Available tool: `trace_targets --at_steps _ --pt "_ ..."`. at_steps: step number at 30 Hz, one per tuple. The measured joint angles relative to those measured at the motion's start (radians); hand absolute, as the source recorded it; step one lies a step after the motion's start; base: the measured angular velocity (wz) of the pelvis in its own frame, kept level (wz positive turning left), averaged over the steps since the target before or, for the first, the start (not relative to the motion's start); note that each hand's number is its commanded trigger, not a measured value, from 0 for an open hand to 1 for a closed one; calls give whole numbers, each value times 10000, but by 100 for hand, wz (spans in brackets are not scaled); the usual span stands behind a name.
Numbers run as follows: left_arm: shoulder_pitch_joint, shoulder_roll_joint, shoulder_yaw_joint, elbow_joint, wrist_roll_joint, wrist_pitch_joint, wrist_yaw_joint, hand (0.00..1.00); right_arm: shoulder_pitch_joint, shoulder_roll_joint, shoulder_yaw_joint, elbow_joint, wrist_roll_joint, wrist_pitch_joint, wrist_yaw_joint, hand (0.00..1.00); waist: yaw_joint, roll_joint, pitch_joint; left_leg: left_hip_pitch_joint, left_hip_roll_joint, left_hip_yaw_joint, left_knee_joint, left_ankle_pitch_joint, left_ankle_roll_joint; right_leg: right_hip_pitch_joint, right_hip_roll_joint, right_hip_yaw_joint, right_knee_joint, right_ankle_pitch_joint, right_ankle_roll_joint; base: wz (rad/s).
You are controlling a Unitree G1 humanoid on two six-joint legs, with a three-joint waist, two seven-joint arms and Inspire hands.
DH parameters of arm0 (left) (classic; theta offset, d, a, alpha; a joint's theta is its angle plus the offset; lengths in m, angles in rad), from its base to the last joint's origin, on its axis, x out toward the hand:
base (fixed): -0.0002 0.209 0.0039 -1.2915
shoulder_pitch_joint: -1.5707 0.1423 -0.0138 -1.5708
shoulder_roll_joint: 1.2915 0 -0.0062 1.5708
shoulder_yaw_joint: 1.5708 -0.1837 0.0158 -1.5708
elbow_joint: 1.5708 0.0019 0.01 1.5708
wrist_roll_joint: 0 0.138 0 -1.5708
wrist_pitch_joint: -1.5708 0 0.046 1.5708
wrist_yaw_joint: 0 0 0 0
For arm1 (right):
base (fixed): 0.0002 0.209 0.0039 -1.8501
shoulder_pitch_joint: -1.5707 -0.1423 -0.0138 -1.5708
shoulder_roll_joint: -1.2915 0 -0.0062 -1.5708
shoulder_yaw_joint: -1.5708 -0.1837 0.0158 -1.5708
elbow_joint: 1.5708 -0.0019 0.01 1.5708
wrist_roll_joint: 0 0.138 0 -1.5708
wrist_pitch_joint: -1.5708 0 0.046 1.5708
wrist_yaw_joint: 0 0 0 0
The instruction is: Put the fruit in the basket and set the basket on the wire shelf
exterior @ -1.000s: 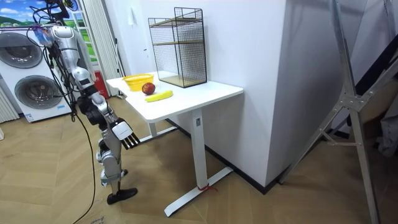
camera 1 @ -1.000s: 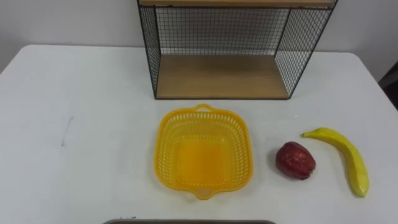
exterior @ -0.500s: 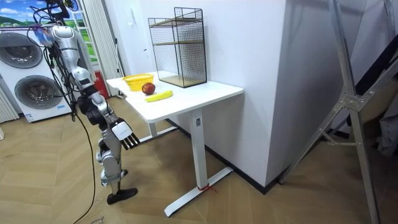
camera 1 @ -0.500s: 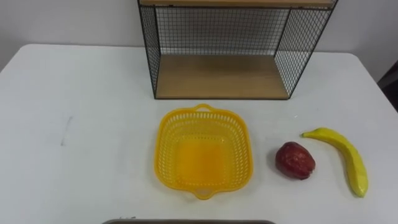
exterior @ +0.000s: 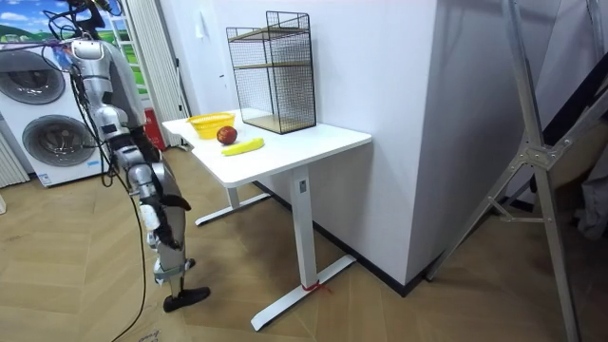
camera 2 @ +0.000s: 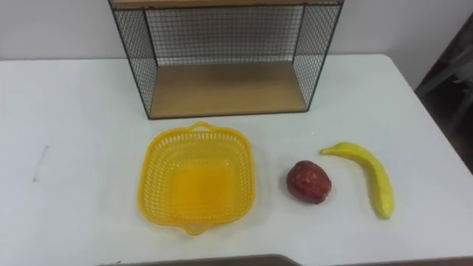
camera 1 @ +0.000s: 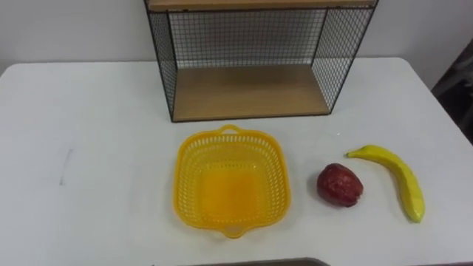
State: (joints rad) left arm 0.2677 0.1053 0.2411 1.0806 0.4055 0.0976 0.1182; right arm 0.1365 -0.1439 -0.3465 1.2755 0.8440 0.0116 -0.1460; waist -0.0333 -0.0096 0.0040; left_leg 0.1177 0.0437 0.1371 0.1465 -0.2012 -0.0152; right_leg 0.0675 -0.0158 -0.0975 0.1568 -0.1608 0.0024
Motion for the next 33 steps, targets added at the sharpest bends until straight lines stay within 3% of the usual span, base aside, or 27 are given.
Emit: trace_targets --at_steps 3,8,12,15,18,24,30,33 --pt "96 10 513 -299 -438 -170 103 0 57 -52 -1428 -731 1974 -54 -735 0 -296 3 -7 27 -4 32 3 -21 12 -42 0 80 54 -11 15 -7" --pt "141 106 1201 -389 -624 -573 361 0 -140 -138 -3363 -2215 3350 -581 -2217 0 -535 -88 -58 18 -23 261 34 -23 17 -249 -21 203 363 -101 31 -12" --pt "323 259 1200 -407 -702 -647 564 0 -192 -222 -3860 -3549 3217 -1108 -3998 0 -694 -249 -89 -47 -27 316 53 -26 20 -494 -24 274 670 -231 14 -4" --pt "386 259 1192 -430 -827 -648 625 0 -201 -323 -3933 -4569 2888 -1330 -5011 0 -778 -251 -85 -39 -22 349 44 -26 20 -509 -15 315 665 -231 13 -4" --pt "417 283 1127 -509 -865 -663 658 0 -306 -619 -3921 -6108 1486 -1696 -6613 0 -762 -258 -80 -85 -35 369 44 -27 22 -550 -23 348 688 -235 23 0" --pt "369 346 754 -640 -856 -880 662 0 -534 -901 -3829 -8861 -1163 -2080 -8406 0 -720 -345 -54 -399 -33 414 188 -24 23 -906 -25 403 812 -227 12 -3" --pt "355 399 461 -565 -819 -1148 654 0 -558 -947 -3624 -11251 -4663 -2477 -9161 0 -612 -377 -23 -545 -33 419 176 -22 24 -1090 -18 423 781 -206 10 0" --pt "269 476 113 -395 -815 -1201 648 0 -535 -1103 -2888 -12122 -6161 -2536 -9151 0 -404 -405 -7 -525 -21 555 169 -21 24 -1142 13 563 802 -196 7 -13"
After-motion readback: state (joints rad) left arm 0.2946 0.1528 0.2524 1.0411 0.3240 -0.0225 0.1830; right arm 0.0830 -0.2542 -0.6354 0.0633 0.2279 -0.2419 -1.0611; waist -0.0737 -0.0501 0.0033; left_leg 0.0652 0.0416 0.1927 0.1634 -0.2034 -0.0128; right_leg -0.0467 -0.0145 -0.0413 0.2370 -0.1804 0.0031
